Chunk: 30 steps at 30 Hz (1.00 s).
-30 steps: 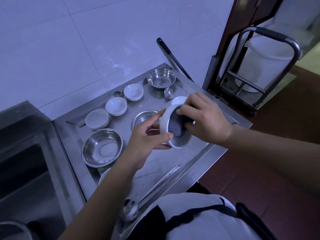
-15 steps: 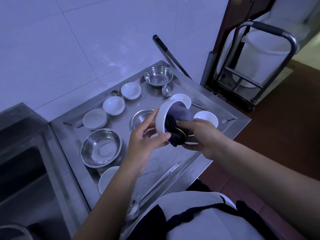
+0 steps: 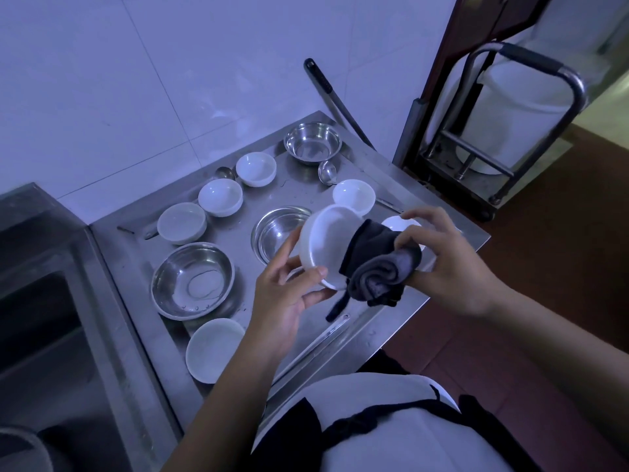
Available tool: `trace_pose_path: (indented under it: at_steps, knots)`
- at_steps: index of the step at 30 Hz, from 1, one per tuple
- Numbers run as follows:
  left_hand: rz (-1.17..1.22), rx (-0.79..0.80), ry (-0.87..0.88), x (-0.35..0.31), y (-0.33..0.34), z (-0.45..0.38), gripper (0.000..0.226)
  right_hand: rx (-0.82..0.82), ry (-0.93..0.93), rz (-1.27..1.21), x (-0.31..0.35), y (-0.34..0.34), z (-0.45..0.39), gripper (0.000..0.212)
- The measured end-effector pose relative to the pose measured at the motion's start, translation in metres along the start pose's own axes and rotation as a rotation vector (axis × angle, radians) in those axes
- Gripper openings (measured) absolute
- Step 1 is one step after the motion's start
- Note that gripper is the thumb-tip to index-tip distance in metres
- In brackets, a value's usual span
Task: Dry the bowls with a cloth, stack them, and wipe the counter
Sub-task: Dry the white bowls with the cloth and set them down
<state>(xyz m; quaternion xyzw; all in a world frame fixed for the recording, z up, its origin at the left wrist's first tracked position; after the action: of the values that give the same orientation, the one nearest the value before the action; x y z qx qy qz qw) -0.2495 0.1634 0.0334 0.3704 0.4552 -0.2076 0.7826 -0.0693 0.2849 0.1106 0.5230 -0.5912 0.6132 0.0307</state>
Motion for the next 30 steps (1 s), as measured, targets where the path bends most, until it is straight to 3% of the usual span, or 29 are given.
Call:
trace_pose_path:
  at_steps: [4, 7, 13, 20, 23, 30]
  knots:
    - [0.064, -0.076, -0.023, 0.000, -0.016, -0.009, 0.064, -0.148, -0.081, -0.044, 0.005, -0.024, 0.005, 0.035]
    - [0.075, -0.113, -0.067, 0.010, -0.024, -0.012, 0.061, -0.249, -0.239, 0.127, 0.014, -0.032, 0.009, 0.027]
    - [0.040, -0.037, -0.128, 0.022, -0.017, -0.009, 0.065, -0.257, 0.430, 0.026, -0.065, -0.025, 0.007, 0.024]
    - [-0.068, 0.213, -0.106, 0.018, 0.012, 0.004, 0.069, -0.380, 0.846, -0.287, -0.089, 0.006, 0.014, 0.036]
    - [-0.087, 0.231, -0.122, 0.024, 0.018, 0.008, 0.072, -0.306, 0.906, -0.551, -0.070, 0.025, 0.012, 0.024]
    - [-0.040, 0.227, -0.148, 0.020, 0.008, 0.008, 0.067, -0.004, 0.685, -0.669, -0.034, 0.034, 0.019, 0.022]
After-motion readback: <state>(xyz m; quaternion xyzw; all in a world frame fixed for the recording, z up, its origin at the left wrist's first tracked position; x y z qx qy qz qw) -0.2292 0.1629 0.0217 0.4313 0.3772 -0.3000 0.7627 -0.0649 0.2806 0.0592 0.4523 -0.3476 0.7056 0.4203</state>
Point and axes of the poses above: each hand's wrist, its own z-axis away from the middle knuckle, its own y-axis out of the palm, x = y × z, the point moved 8 cm from there along -z, towards the middle knuckle, and after that the axes turned 10 degrees about -x, right-handed, at the moved point
